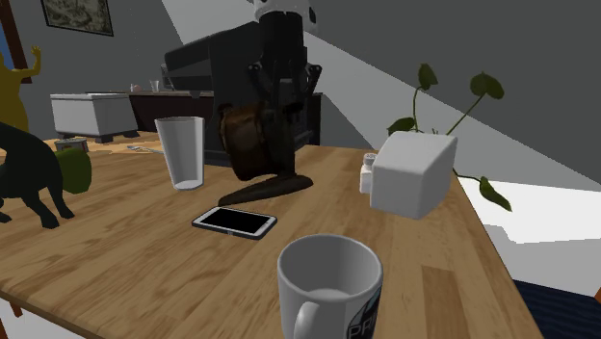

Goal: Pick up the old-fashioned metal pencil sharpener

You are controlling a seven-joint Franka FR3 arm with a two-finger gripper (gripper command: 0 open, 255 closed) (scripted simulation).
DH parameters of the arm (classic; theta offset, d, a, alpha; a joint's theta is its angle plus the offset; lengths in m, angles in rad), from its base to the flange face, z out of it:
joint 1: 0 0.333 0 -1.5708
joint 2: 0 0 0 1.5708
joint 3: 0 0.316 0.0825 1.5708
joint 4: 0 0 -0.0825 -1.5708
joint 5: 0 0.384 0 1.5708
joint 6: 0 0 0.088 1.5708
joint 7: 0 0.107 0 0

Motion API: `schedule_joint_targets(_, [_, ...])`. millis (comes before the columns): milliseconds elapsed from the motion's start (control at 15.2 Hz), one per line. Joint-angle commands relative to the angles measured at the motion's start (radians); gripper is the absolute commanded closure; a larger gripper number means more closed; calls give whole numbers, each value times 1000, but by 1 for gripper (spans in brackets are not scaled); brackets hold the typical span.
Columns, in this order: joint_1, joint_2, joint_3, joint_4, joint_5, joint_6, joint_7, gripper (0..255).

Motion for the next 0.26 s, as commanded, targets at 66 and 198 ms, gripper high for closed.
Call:
schedule_joint_targets(66, [0, -7, 0, 34, 1, -39, -2, 255])
schedule_joint_targets(198, [0, -7, 0, 36, 1, -41, -2, 255])
